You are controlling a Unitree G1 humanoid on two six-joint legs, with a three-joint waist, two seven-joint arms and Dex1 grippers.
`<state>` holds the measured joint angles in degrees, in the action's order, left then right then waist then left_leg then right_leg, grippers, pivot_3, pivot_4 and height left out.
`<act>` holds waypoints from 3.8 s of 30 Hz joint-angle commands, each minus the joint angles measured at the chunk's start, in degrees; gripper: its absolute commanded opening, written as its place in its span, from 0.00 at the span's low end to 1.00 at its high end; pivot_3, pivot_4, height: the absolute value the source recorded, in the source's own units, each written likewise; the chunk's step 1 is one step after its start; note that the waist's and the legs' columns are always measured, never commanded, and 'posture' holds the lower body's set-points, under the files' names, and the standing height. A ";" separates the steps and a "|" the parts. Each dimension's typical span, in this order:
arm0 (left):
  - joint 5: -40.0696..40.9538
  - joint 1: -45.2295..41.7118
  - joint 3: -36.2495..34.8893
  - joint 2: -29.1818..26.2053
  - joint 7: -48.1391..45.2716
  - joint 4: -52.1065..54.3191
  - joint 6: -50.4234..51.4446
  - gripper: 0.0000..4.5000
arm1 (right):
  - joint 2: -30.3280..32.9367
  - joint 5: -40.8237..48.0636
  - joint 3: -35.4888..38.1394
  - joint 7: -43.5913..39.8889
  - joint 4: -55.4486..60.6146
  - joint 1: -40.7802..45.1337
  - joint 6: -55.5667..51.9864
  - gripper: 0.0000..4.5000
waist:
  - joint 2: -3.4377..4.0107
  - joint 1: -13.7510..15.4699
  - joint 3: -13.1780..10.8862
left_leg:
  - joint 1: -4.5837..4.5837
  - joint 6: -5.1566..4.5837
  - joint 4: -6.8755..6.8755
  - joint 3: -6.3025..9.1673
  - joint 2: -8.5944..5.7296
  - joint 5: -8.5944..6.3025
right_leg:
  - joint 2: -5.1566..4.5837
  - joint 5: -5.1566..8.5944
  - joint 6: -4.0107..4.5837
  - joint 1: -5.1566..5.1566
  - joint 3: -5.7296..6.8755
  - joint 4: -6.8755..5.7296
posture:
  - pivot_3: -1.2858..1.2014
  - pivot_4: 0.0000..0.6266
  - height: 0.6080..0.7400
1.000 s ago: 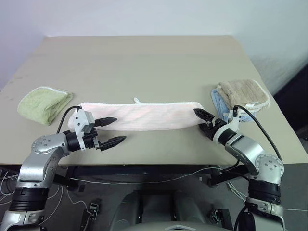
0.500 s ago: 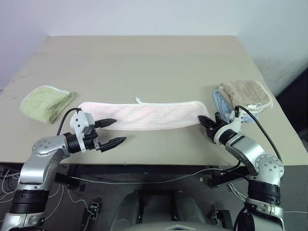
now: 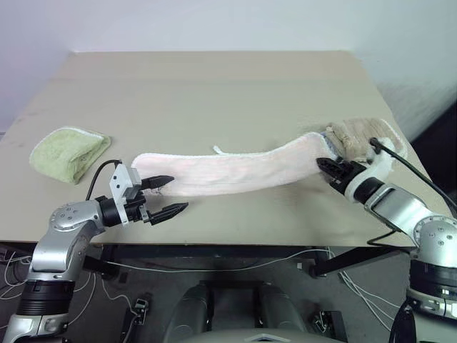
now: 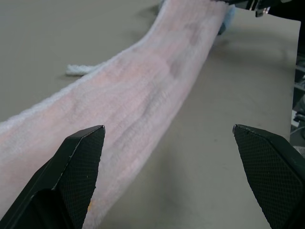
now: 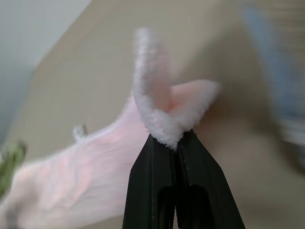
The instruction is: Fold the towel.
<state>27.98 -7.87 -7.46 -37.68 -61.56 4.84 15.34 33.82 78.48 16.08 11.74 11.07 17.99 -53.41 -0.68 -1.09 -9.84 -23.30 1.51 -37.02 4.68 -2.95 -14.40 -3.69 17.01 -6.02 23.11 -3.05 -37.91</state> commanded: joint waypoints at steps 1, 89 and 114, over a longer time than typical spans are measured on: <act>-0.03 -0.75 -0.20 0.18 0.51 1.14 -0.87 1.00 | 3.24 -7.16 -6.06 -7.49 4.53 2.96 -1.82 0.00 | -0.01 0.09 0.00 | -0.01 0.00 -0.01 0.00 0.00 0.00 | 0.00 0.00 0.00 0.01 0.00 0.01 | 0.52 0.24 1.00; 20.51 15.36 -16.53 14.37 33.21 19.20 16.10 1.00 | -17.98 -67.96 -26.08 -55.53 -13.37 20.11 35.73 0.08 | 0.01 -0.02 -0.03 | -0.09 0.08 0.16 0.08 -0.08 0.01 | -0.05 -0.01 0.01 0.26 0.01 0.01 | 0.52 0.24 1.00; 42.00 4.24 -19.76 30.51 75.13 9.60 21.09 1.00 | -12.23 -67.45 -24.04 -56.52 -8.35 16.48 32.54 0.08 | -0.02 0.88 -0.01 | -0.05 0.10 0.00 0.18 -0.19 0.02 | -0.03 -0.01 0.01 0.04 0.15 0.04 | 0.52 0.24 1.00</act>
<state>70.17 -3.09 -27.75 -6.88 12.94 16.53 36.56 21.43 10.30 -9.11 -45.16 -0.56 34.24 -20.87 -0.70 -0.21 -9.85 -23.35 1.62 -37.01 4.88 -3.14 -14.37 -3.71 17.00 -6.01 23.15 -2.89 -37.87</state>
